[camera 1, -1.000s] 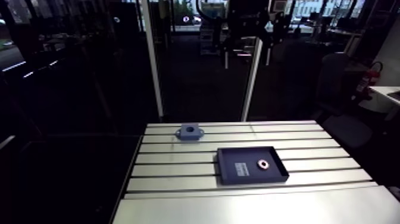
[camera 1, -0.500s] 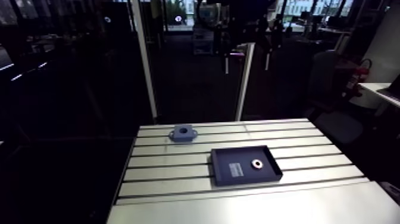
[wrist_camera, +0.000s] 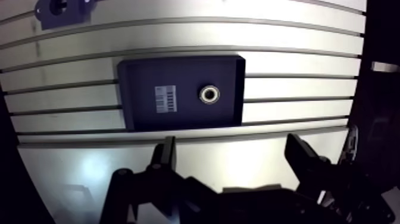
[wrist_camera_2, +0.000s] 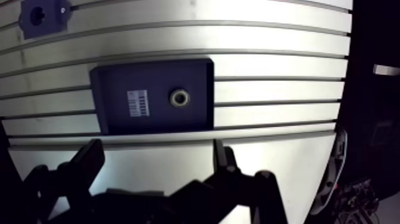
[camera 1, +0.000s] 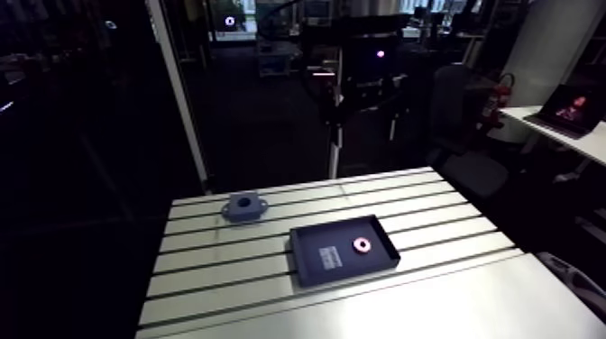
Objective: Pick up the bearing and press it into the housing until flush.
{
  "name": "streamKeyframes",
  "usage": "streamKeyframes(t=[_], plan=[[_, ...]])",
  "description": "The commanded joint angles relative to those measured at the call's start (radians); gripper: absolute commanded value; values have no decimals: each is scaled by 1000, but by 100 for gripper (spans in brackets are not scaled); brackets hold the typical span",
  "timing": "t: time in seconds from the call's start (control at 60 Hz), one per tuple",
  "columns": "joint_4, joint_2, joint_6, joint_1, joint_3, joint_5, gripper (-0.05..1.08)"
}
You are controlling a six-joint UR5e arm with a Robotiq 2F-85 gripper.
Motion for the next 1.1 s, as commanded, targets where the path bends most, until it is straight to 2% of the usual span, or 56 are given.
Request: streamKeyframes(t=[0.017, 0.05, 0.083, 0.15, 0.517, 0.617, 0.783, 0.867, 0.967, 1.1], plan=[[-155, 13, -85, -47, 135, 12, 1], [-164, 13, -85, -54, 146, 16, 1], [-182, 14, -87, -63, 163, 28, 1], [-208, 19, -91, -68, 180, 32, 1], [-357, 65, -90, -64, 276, 37, 1], [-370, 70, -90, -62, 281, 44, 1], [-371, 83, -90, -62, 300, 42, 1], [-373, 85, -90, -62, 310, 42, 8], [-390, 91, -87, -62, 320, 40, 27], [-415, 103, -89, -64, 334, 40, 30]])
